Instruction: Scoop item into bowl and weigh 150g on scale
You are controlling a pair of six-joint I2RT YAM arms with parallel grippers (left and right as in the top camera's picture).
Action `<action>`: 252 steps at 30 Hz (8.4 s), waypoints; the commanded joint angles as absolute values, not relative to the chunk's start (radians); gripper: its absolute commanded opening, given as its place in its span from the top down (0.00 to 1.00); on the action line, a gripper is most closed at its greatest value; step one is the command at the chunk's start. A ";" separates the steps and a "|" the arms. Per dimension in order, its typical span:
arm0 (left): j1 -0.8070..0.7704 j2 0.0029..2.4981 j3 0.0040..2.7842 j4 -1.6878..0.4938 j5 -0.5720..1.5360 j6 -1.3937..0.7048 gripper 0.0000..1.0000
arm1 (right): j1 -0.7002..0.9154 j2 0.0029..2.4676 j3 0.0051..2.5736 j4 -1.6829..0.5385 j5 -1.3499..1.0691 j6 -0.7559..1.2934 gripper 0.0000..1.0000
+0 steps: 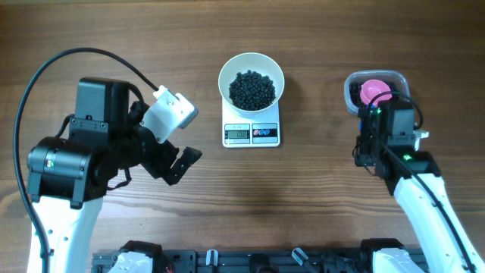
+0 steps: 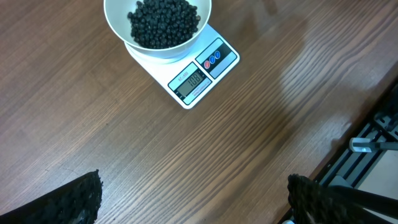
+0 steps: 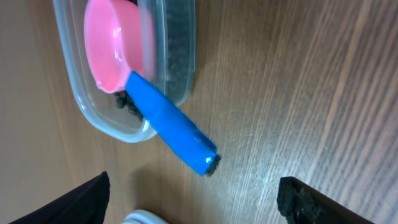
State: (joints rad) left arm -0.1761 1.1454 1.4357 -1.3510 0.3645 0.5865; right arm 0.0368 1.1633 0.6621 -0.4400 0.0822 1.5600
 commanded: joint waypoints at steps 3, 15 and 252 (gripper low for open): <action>-0.169 1.142 1.451 -1.352 0.376 0.598 0.00 | 0.096 1.167 0.522 -0.263 0.090 1.537 0.06; -0.169 1.142 1.451 -1.352 0.377 0.598 0.00 | 0.138 1.167 0.362 -0.004 0.191 1.571 0.10; -0.169 1.142 1.451 -1.352 0.376 0.598 0.00 | -0.357 1.866 1.507 -1.140 -0.455 -0.104 0.96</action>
State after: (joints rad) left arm -0.1761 1.1454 1.4357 -1.3510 0.3645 0.5865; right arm -0.3305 1.8366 1.5204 -1.1370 -0.4110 -0.1242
